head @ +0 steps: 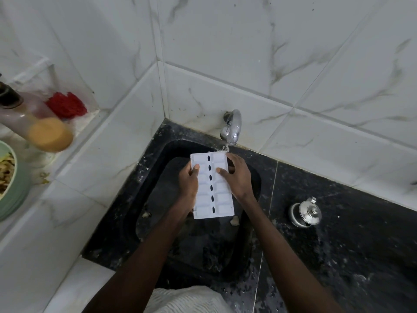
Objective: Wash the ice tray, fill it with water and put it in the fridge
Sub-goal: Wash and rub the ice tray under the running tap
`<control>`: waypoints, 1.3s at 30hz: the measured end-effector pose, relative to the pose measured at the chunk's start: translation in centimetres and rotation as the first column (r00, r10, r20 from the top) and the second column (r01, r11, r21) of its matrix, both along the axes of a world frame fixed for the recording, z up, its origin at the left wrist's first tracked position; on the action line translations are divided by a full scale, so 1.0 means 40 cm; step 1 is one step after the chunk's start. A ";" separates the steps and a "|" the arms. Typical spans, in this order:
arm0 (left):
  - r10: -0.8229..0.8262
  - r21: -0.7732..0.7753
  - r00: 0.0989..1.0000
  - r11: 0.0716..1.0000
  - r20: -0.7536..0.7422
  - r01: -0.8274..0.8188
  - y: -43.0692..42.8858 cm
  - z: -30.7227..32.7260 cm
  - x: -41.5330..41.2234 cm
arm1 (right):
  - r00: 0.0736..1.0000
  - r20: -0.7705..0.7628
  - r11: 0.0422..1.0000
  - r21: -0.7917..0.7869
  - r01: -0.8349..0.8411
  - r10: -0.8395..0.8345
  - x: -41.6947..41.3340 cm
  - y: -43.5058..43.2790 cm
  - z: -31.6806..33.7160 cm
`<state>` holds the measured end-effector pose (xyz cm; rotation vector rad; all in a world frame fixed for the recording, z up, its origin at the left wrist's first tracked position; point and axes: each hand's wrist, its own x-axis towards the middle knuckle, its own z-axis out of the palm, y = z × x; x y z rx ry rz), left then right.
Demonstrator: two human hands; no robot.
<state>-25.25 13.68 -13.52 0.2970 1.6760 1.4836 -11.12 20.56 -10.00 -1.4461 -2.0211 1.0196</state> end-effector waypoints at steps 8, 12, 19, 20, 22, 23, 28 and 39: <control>0.132 -0.025 0.989 0.991 0.069 -0.131 0.029 -0.008 -0.021 | 0.999 0.010 0.992 -0.120 -0.038 0.040 0.023 0.006 0.016; 0.105 -0.023 0.990 0.994 0.097 -0.103 0.031 -0.008 -0.001 | 0.994 0.065 0.994 -0.072 -0.079 0.083 0.020 0.013 0.017; 0.188 -0.035 0.977 0.982 0.097 -0.186 0.025 -0.002 -0.024 | 0.981 0.080 0.979 -0.114 -0.166 0.176 0.038 0.029 0.033; 0.210 -0.037 0.972 0.978 0.102 -0.207 0.023 -0.001 -0.035 | 0.977 0.083 0.974 -0.128 -0.187 0.199 0.047 0.028 0.028; 0.217 -0.029 0.968 0.976 0.125 -0.215 0.020 0.004 -0.038 | 0.968 0.099 0.964 -0.158 -0.212 0.229 0.061 0.031 0.023; 0.213 -0.024 0.967 0.977 0.138 -0.212 0.020 0.006 -0.032 | 0.967 0.106 0.965 -0.156 -0.213 0.230 0.063 0.031 0.028; 0.226 -0.026 0.958 0.974 0.176 -0.225 0.024 -0.004 -0.036 | 0.954 0.119 0.958 -0.127 -0.258 0.273 0.067 -0.001 0.032; 0.181 -0.027 0.966 0.983 0.187 -0.179 0.015 -0.006 -0.026 | 0.931 0.190 0.949 -0.105 -0.297 0.312 0.118 -0.004 0.012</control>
